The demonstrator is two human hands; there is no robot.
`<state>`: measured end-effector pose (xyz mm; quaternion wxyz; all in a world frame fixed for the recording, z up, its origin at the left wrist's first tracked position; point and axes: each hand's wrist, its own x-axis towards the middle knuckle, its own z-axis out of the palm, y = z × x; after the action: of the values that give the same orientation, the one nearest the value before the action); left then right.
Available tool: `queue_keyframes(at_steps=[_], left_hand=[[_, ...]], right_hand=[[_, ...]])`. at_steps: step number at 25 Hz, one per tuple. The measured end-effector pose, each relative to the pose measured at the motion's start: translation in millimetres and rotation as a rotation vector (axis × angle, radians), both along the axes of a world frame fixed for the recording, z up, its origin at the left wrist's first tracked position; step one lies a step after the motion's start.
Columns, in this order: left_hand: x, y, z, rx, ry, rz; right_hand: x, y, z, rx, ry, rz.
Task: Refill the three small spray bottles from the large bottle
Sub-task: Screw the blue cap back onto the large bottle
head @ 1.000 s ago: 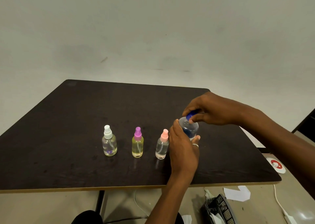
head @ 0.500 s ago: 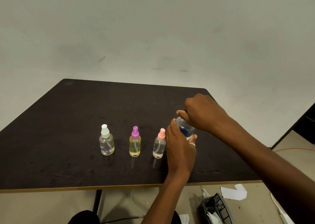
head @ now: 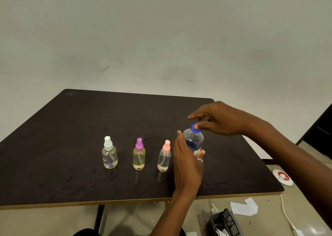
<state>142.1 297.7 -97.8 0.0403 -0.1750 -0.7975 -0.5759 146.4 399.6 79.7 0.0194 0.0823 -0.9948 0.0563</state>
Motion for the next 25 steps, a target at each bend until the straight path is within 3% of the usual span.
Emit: queue_keyframes(at_steps=[5, 16, 25], left_hand=[[6, 2, -9, 0.013, -0.039, -0.012], [4, 4, -18, 0.038, -0.026, 0.021], [5, 3, -18, 0.109, -0.022, 0.017]], right_hand=[[2, 7, -2, 0.011, -0.069, 0.076], [-2, 9, -10, 0.013, 0.0, 0.047], [0, -13, -31, 0.274, 0.105, -0.216]])
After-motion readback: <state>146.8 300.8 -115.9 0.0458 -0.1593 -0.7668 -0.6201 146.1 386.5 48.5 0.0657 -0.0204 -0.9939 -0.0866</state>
